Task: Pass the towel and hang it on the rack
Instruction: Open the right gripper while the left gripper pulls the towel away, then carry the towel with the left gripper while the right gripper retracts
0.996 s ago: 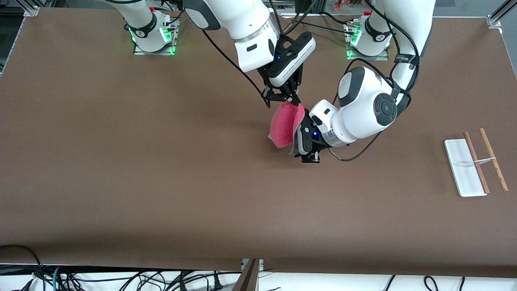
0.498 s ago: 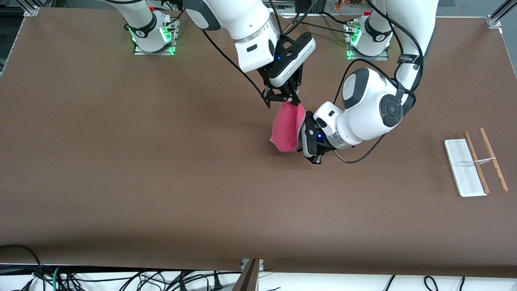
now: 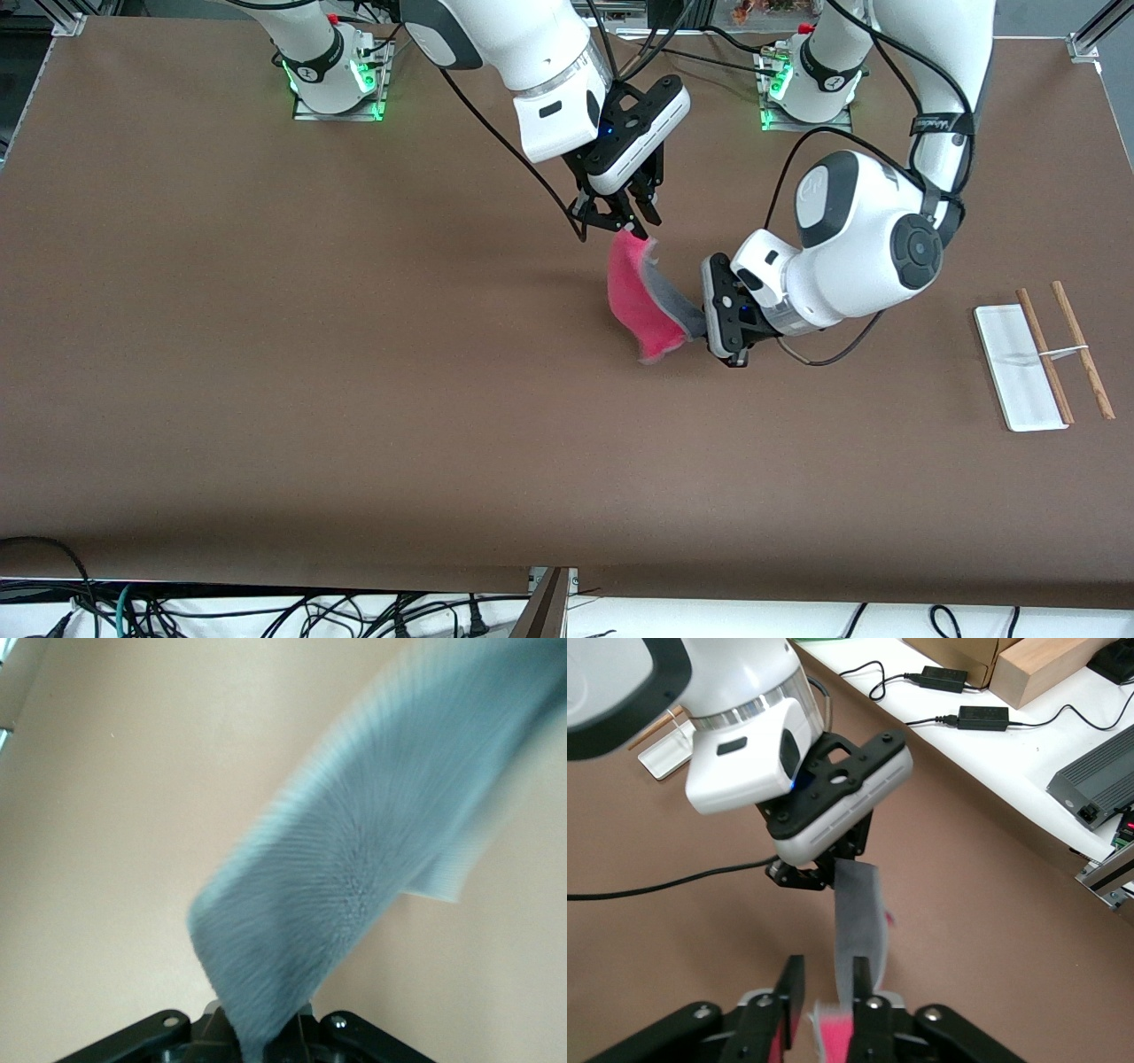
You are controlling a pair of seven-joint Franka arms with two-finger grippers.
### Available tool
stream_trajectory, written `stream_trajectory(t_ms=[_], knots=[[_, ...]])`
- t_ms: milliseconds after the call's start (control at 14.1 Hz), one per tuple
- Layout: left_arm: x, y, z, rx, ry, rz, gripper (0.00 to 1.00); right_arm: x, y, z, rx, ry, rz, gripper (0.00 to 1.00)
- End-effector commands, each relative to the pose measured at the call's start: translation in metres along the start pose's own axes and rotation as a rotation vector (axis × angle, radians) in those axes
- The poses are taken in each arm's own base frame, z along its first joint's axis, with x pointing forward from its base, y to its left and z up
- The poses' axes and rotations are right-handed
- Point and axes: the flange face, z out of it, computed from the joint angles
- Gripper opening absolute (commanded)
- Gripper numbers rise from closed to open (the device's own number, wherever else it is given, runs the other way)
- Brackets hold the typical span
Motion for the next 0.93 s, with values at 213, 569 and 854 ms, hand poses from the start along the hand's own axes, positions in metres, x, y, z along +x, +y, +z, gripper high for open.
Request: stream_trajectory(t_ms=[213, 569, 854], knots=[[-0.038, -0.006, -0.051, -0.016, -0.009, -0.046, 0.0, -0.004, 0.027, -0.007, -0.015, -0.036, 0.039, 1.0], [-0.128, -0.024, -0.135, 0.053, 0.012, -0.178, 0.0, -0.018, 0.091, -0.008, -0.066, -0.121, 0.115, 1.0], [-0.239, -0.031, -0.182, 0.059, -0.028, -0.251, 0.0, -0.041, 0.15, -0.008, -0.103, -0.239, 0.197, 1.0]])
